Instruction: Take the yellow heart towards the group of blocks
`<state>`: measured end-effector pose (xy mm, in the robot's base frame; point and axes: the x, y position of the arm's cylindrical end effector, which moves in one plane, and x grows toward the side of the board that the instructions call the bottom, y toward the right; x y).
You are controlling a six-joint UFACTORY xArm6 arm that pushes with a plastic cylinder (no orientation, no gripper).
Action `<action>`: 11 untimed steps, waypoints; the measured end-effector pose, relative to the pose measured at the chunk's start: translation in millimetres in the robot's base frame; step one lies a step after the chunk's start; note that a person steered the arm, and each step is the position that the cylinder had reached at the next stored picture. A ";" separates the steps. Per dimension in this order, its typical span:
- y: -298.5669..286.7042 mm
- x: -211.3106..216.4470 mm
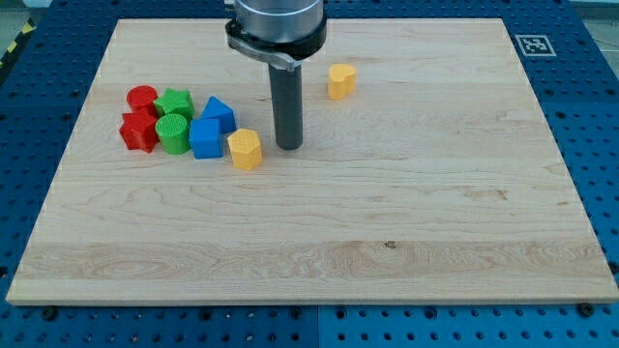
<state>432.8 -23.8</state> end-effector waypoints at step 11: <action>-18.0 83.8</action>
